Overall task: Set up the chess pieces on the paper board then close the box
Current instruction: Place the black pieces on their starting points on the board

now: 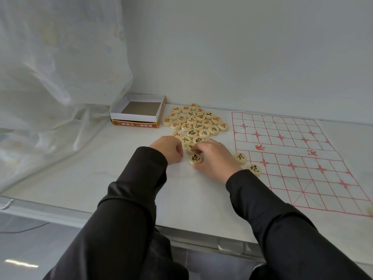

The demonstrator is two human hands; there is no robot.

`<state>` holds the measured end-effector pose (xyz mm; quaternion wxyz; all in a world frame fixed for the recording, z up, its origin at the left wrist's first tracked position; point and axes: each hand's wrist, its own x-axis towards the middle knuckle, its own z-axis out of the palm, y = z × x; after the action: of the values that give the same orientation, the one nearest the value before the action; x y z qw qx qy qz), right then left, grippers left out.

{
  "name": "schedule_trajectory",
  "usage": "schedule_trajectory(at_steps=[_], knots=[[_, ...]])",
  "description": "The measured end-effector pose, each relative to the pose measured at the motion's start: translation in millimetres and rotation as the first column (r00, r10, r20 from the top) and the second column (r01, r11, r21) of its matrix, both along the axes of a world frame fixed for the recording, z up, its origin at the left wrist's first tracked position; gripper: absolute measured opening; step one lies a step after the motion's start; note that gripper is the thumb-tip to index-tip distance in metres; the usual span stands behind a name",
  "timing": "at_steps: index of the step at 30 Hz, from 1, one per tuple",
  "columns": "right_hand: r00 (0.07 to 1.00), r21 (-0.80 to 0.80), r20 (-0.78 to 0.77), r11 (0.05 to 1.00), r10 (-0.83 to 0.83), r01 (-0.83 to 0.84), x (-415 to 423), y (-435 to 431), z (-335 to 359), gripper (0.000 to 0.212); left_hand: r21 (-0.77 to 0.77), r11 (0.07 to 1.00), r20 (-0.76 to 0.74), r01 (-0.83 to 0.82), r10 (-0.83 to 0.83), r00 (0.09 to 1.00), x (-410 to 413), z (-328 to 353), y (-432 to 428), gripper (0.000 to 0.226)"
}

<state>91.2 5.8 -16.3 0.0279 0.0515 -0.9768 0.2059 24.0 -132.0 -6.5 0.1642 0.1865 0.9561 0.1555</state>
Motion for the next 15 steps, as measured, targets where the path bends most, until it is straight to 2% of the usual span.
schedule_trajectory(at_steps=[8,11,15], knots=[[0.983,-0.148,-0.138,0.984,-0.123,0.103,17.1,31.7,18.1,0.041,0.062,0.998,-0.152,0.028,-0.018,0.988,14.5,4.2,27.6,0.019],[0.974,-0.128,-0.141,0.979,-0.178,0.16,27.0,51.0,22.0,0.04,0.125,0.991,-0.23,0.039,-0.01,0.973,22.1,9.4,44.4,0.024],[0.953,-0.15,-0.117,0.953,-0.281,0.263,41.5,81.1,27.1,0.038,0.168,0.977,-0.331,0.134,-0.072,0.941,37.7,8.2,68.8,0.029]])
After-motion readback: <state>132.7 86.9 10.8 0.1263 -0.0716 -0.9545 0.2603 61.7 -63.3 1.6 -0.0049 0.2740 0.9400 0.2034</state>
